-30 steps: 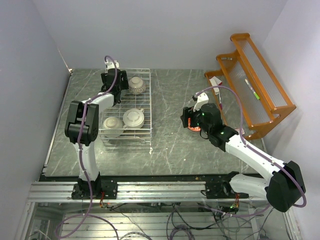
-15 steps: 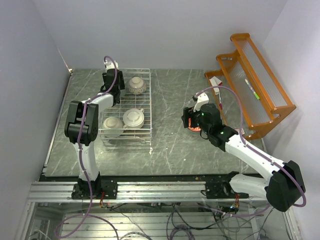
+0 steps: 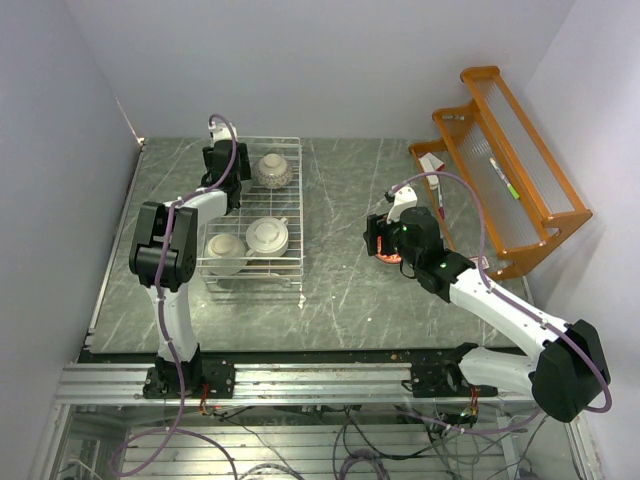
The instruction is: Unload the bowls from the dish rack
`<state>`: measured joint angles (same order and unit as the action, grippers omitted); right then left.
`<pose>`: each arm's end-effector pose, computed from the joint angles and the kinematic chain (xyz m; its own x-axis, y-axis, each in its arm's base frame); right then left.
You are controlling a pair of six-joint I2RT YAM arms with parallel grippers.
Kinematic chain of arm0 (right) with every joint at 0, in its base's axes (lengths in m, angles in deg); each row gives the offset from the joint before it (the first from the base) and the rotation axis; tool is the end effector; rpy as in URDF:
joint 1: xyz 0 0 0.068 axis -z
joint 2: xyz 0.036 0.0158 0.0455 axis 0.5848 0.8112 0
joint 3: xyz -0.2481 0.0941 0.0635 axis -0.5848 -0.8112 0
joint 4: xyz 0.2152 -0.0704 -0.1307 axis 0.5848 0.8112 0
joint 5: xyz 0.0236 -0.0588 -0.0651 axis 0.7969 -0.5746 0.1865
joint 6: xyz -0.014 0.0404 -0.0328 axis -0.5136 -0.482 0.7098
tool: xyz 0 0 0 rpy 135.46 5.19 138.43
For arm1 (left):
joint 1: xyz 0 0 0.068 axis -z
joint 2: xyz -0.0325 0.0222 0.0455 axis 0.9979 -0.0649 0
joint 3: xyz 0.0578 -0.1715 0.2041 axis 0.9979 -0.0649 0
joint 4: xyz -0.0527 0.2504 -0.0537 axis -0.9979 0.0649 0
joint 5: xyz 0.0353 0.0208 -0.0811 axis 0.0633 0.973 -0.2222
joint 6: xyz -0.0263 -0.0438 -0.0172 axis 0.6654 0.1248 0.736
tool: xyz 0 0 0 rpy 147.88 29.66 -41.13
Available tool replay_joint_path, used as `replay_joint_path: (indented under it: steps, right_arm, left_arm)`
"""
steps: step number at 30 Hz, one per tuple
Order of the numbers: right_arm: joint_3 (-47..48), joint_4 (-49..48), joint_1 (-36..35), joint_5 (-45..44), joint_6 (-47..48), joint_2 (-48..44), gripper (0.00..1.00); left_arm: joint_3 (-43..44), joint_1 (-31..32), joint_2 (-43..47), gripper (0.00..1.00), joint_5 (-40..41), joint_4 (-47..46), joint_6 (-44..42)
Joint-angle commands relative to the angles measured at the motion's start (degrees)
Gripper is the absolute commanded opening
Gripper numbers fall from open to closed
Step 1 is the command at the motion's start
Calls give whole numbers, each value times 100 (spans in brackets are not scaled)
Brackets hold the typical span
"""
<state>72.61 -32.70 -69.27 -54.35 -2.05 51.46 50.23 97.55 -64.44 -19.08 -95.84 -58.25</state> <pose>0.2177 0.1361 0.2627 -0.4226 -0.0743 -0.9033 -0.3350 0.9389 0.0795 0.4512 -0.0763 0.2013 -0.3295 -0.0639 -0.9420 -0.2069 0.9783 0.0060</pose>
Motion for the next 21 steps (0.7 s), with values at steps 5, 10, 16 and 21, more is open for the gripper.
replay_joint_path:
  steps: [5,10,16,21]
  right_arm:
    - [96,-27,2,-108,35,25,66]
    - [80,-44,7,-84,27,18,66]
    - [81,-38,4,-73,27,21,65]
    - [93,-44,8,-55,18,65,65]
  left_arm:
    - [-152,-37,-71,45,228,115,-147]
    - [-229,-37,1,12,203,69,-105]
    - [-119,-28,97,7,141,171,-102]
    - [-16,-21,289,7,31,189,-50]
